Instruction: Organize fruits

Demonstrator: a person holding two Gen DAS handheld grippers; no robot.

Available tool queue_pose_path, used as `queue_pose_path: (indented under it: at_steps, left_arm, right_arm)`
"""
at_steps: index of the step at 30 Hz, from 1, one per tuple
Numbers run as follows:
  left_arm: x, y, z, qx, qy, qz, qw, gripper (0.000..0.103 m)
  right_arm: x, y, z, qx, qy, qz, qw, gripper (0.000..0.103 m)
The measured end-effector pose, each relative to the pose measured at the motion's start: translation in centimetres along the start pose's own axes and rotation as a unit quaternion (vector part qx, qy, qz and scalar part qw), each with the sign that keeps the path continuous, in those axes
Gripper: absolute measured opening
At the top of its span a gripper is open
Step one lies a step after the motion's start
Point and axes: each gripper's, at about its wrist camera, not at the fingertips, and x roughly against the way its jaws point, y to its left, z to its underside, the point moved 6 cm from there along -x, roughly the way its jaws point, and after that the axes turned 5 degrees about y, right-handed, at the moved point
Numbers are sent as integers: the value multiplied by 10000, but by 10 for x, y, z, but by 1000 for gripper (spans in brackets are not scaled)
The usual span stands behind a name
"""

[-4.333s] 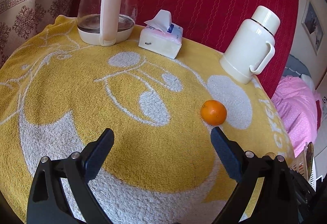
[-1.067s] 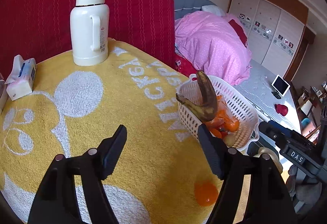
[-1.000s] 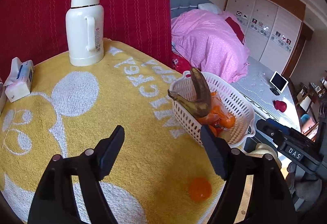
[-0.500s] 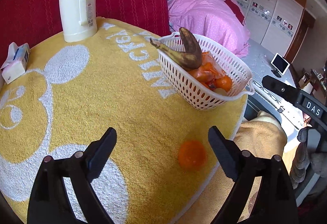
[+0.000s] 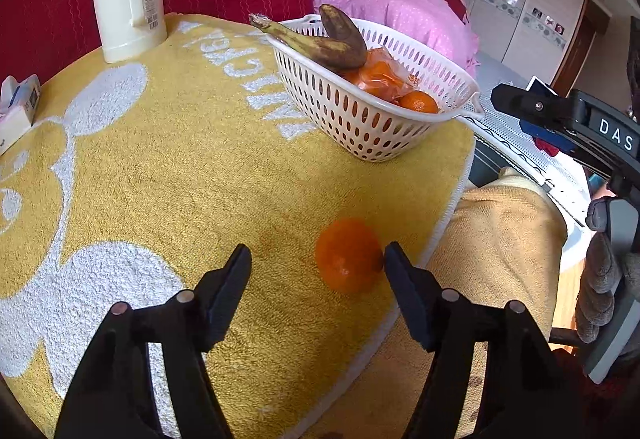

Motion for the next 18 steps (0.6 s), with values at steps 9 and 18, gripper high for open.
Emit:
queue_pose_path:
  at_steps: [9,18]
  left_arm:
    - [-6,-16,8,-216,51,136,9997,36]
    - [23,0,-14,75,-477,-65,9988,36]
  right_arm:
    - [-5,-4,2,-17,55,-17,10000,69]
    - [-3,-16,-1,-175,-19,-29,9998,69]
